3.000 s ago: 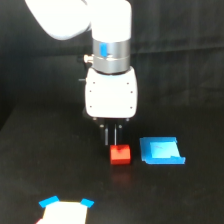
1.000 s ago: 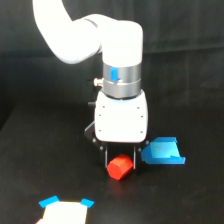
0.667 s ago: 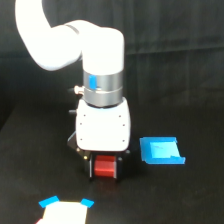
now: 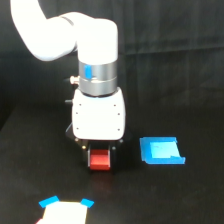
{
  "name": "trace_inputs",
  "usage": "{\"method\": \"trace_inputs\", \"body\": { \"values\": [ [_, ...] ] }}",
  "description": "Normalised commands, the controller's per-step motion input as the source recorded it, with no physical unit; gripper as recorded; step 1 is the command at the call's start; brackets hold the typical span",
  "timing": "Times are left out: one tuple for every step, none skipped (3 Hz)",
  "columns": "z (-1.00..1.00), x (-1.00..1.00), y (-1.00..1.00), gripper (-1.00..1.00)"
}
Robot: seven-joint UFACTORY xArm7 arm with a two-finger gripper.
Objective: Pick up the red object from the table
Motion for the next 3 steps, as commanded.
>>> {"method": "trace_inputs", "body": {
  "values": [
    [1.00,1.00,-1.00,-0.66],
    [1.00,-0.58,0.61,-1.00],
    [1.00,-1.00,1.00,-1.00]
  ]
}}
